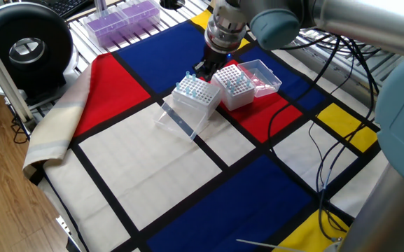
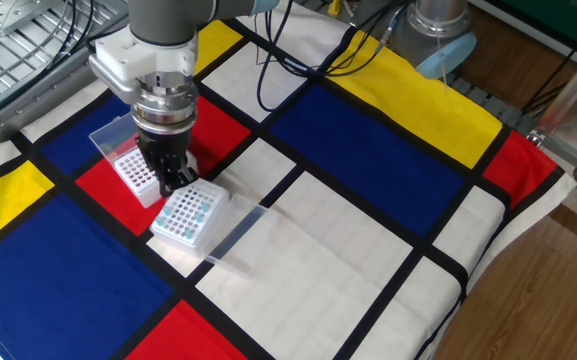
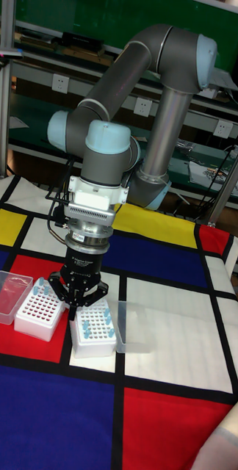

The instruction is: Transfer all medium pipette tips from one holder to another

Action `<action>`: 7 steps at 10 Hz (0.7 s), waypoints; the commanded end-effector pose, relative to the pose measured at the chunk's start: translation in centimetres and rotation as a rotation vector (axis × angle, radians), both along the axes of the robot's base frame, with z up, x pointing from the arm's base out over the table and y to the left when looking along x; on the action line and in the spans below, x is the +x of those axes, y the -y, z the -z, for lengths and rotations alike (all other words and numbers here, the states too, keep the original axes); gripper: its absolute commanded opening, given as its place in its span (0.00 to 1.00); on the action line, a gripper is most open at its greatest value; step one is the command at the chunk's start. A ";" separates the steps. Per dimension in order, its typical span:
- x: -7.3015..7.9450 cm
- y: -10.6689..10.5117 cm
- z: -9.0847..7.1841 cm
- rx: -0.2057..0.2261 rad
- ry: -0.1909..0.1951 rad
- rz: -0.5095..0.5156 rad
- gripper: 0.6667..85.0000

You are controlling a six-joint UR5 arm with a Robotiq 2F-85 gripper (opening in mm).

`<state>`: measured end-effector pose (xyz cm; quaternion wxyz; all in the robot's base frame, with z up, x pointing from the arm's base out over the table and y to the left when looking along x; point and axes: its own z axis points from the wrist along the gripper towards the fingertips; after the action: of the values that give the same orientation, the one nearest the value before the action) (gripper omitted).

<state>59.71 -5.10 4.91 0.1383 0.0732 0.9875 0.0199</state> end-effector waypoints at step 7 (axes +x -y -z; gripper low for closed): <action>-1.3 -2.3 -0.8 0.021 -0.006 0.062 0.00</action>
<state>58.53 -3.44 5.40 0.1343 0.0949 0.9862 0.0202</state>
